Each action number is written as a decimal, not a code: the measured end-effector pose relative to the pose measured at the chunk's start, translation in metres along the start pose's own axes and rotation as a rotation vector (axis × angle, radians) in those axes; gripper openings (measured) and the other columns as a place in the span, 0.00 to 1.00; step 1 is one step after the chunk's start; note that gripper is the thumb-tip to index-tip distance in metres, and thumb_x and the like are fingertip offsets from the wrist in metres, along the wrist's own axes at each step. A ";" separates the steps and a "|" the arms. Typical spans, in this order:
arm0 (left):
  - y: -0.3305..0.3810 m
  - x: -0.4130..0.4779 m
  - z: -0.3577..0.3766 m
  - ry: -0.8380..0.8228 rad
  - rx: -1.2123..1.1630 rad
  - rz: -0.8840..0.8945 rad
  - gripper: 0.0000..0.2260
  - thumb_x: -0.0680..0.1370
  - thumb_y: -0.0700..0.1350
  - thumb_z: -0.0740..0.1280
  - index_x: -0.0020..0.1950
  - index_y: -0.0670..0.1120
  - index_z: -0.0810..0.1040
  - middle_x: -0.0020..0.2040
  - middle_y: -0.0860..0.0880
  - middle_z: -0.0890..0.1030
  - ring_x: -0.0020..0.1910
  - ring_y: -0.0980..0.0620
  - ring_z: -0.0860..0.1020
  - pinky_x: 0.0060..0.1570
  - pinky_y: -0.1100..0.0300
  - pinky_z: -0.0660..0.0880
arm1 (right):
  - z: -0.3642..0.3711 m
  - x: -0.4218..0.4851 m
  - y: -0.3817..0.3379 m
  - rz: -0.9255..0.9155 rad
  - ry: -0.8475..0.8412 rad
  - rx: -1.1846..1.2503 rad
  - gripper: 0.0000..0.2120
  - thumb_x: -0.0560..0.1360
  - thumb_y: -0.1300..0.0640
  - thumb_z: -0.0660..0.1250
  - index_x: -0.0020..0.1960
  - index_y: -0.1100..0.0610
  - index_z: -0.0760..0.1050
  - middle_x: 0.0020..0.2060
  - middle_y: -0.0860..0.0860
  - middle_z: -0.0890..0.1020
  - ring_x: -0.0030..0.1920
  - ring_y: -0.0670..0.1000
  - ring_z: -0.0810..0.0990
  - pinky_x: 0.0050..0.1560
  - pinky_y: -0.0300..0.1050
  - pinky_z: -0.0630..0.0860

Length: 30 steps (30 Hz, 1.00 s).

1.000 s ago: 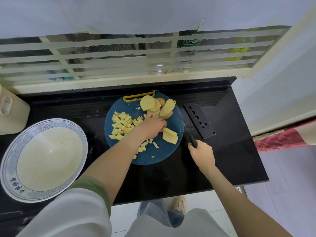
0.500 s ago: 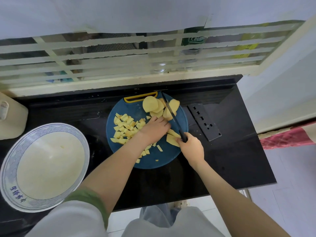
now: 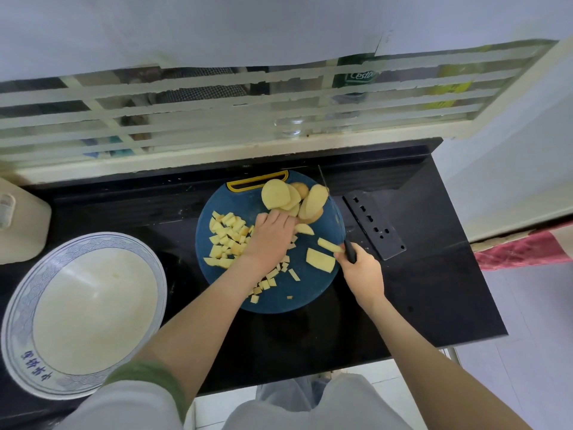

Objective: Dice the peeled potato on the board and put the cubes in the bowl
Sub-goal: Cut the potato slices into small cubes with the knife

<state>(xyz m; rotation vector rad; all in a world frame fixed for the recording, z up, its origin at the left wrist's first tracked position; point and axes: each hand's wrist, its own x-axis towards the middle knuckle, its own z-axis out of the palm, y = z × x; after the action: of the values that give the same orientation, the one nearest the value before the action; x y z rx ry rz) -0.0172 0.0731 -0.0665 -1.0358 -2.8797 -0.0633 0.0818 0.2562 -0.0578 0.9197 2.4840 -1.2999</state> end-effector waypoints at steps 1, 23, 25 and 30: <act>-0.001 -0.001 -0.002 0.002 -0.015 -0.033 0.15 0.79 0.46 0.54 0.47 0.44 0.79 0.42 0.49 0.79 0.43 0.47 0.76 0.43 0.55 0.60 | 0.001 0.000 -0.001 0.001 -0.025 -0.009 0.12 0.79 0.51 0.65 0.62 0.51 0.77 0.47 0.48 0.82 0.47 0.50 0.79 0.48 0.47 0.76; 0.042 0.029 -0.016 -0.423 -0.099 0.393 0.28 0.75 0.61 0.64 0.72 0.54 0.64 0.67 0.52 0.67 0.67 0.49 0.63 0.65 0.49 0.54 | -0.027 -0.021 0.010 0.031 0.125 0.168 0.06 0.80 0.51 0.63 0.53 0.51 0.77 0.40 0.47 0.81 0.41 0.45 0.78 0.41 0.41 0.72; 0.041 0.028 -0.016 -0.384 -0.074 0.338 0.26 0.75 0.60 0.64 0.70 0.51 0.65 0.65 0.51 0.68 0.66 0.50 0.64 0.65 0.51 0.55 | -0.026 -0.023 0.010 0.045 0.095 0.162 0.06 0.80 0.51 0.63 0.51 0.51 0.77 0.39 0.48 0.81 0.39 0.46 0.78 0.40 0.42 0.74; 0.049 0.010 -0.013 -0.337 -0.084 0.074 0.26 0.76 0.58 0.63 0.69 0.46 0.65 0.64 0.47 0.69 0.65 0.46 0.64 0.64 0.52 0.58 | -0.021 -0.025 0.011 0.099 -0.007 0.162 0.07 0.80 0.52 0.64 0.45 0.53 0.77 0.36 0.51 0.79 0.35 0.48 0.75 0.37 0.45 0.74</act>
<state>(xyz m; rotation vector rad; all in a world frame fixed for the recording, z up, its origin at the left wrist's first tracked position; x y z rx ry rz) 0.0067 0.1163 -0.0521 -1.2800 -3.1546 -0.0047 0.1104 0.2668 -0.0423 1.0577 2.3220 -1.4852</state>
